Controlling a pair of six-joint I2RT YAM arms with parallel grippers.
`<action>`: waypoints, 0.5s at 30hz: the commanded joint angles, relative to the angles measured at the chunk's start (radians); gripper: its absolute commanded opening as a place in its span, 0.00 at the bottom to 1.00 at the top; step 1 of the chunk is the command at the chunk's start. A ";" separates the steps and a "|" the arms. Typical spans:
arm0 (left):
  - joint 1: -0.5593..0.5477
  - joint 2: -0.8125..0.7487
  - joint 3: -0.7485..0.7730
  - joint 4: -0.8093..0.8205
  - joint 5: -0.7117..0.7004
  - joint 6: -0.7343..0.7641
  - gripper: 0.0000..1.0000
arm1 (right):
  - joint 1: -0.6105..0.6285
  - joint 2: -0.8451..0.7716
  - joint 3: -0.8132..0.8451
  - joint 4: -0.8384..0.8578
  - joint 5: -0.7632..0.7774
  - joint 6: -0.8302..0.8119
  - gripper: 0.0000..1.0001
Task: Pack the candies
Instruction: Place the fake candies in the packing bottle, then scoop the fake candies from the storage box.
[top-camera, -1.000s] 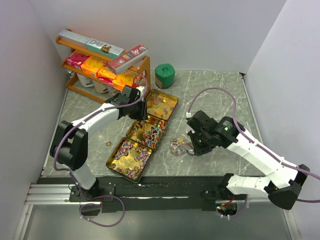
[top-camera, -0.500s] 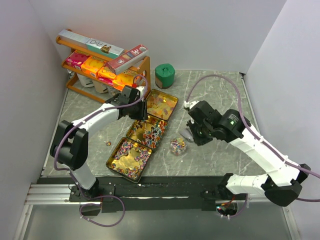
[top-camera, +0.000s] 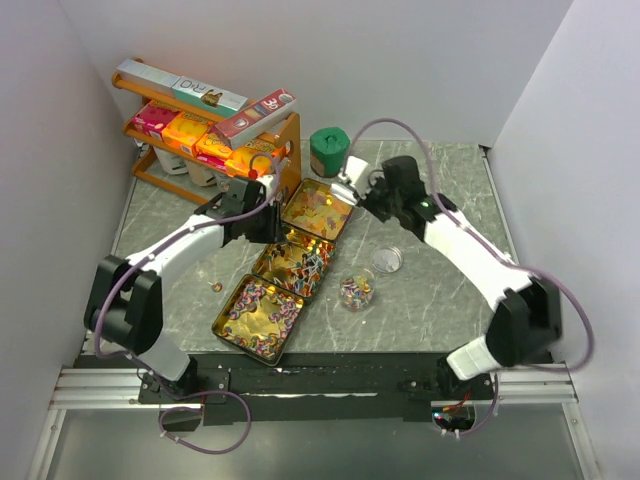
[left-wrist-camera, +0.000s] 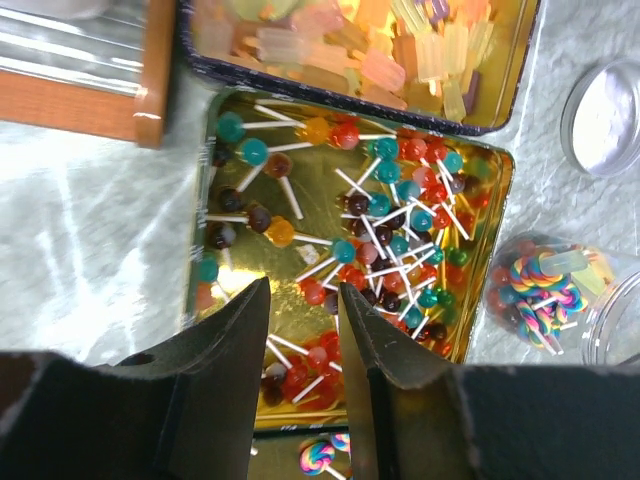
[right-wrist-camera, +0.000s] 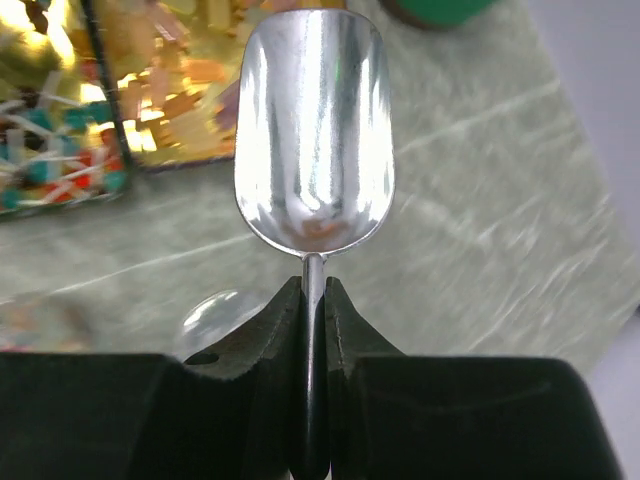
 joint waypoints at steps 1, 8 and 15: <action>0.014 -0.088 -0.038 0.022 -0.045 -0.017 0.39 | 0.002 0.143 0.120 0.170 -0.083 -0.294 0.00; 0.029 -0.164 -0.128 0.018 -0.151 -0.063 0.47 | 0.074 0.316 0.108 0.296 0.102 -0.535 0.00; 0.029 -0.134 -0.169 0.022 -0.237 -0.039 0.59 | 0.092 0.408 0.132 0.389 0.241 -0.644 0.00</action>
